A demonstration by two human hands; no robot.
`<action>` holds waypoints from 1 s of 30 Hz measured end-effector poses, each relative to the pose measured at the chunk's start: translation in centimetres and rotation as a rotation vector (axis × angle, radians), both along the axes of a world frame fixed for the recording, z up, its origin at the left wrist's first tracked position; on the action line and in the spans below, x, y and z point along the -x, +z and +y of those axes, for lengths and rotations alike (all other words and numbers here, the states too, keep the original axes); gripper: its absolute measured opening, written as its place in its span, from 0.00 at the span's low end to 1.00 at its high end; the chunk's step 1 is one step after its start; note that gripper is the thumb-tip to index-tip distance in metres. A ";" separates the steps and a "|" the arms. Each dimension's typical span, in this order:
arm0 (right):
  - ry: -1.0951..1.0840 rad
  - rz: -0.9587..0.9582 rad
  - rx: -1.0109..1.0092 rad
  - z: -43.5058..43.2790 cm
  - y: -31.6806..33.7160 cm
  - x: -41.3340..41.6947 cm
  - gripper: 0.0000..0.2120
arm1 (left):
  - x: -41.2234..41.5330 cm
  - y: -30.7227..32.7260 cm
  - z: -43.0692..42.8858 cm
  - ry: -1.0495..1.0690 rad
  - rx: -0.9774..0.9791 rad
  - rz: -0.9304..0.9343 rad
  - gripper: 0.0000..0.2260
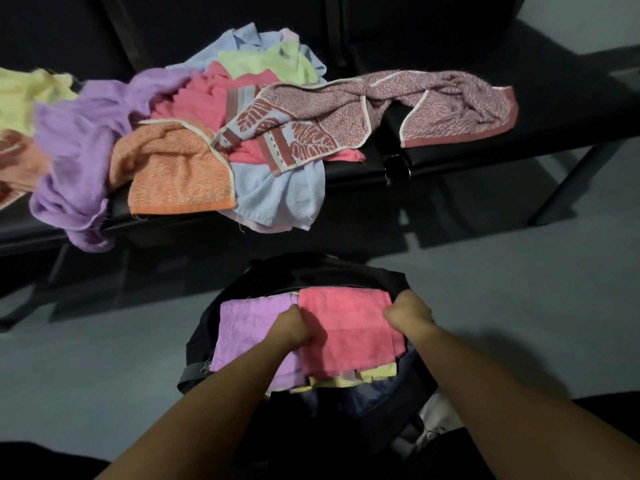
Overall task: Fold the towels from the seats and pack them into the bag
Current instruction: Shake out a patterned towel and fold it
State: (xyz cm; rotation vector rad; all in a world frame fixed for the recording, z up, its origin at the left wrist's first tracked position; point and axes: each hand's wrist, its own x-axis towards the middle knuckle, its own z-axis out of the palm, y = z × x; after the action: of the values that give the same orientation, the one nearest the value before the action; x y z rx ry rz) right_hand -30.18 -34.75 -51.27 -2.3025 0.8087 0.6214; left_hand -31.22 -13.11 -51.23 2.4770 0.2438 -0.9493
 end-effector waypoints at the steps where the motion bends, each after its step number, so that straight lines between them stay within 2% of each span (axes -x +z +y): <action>1: 0.022 -0.036 0.019 0.5 1.2 -0.3 0.18 | -0.4 1.1 -0.1 -0.042 -0.026 -0.059 0.18; 8: 0.087 -0.320 -0.167 4.9 12.2 -6.8 0.13 | -6.7 14.0 2.8 -0.113 0.005 -0.418 0.05; 11: 0.071 -0.427 -0.293 6.2 16.4 -9.2 0.11 | -8.5 19.1 5.2 -0.073 0.014 -0.567 0.05; 13: 0.067 -0.504 -0.365 6.9 18.7 -10.7 0.06 | -9.3 20.7 7.2 -0.017 0.013 -0.663 0.05; 16: 0.139 -0.560 -0.365 8.1 20.8 -12.9 0.05 | -10.0 19.5 11.0 0.102 -0.017 -0.730 0.05; 18: 0.270 -0.587 -0.296 9.2 21.4 -14.3 0.09 | -10.5 17.9 13.0 0.178 -0.036 -0.758 0.08; 21: 0.462 -0.514 -0.083 10.6 21.2 -16.8 0.35 | -11.7 16.7 14.4 0.214 -0.003 -0.768 0.18; 23: 0.576 -0.463 0.057 11.2 20.5 -18.2 0.40 | -12.5 16.2 14.4 0.187 -0.026 -0.756 0.23; 25: 0.614 -0.507 0.131 11.6 19.5 -19.0 0.33 | -13.0 15.7 14.1 0.147 -0.107 -0.741 0.21; 26: 0.608 -0.569 0.143 11.6 19.0 -19.2 0.26 | -13.2 15.6 14.0 0.142 -0.127 -0.739 0.19; 28: 0.591 -0.696 0.152 11.4 18.6 -19.4 0.11 | -13.6 15.8 14.0 0.165 -0.116 -0.725 0.17; 30: 0.563 -0.757 0.125 10.9 18.9 -19.4 0.05 | -14.0 16.1 14.1 0.179 -0.070 -0.696 0.16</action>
State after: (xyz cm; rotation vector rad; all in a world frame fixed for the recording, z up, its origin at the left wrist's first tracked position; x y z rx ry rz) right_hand -10.75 -23.82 -32.35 -2.5912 -0.1661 -0.1180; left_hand -17.22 0.99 -35.15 2.6219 0.2546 0.0207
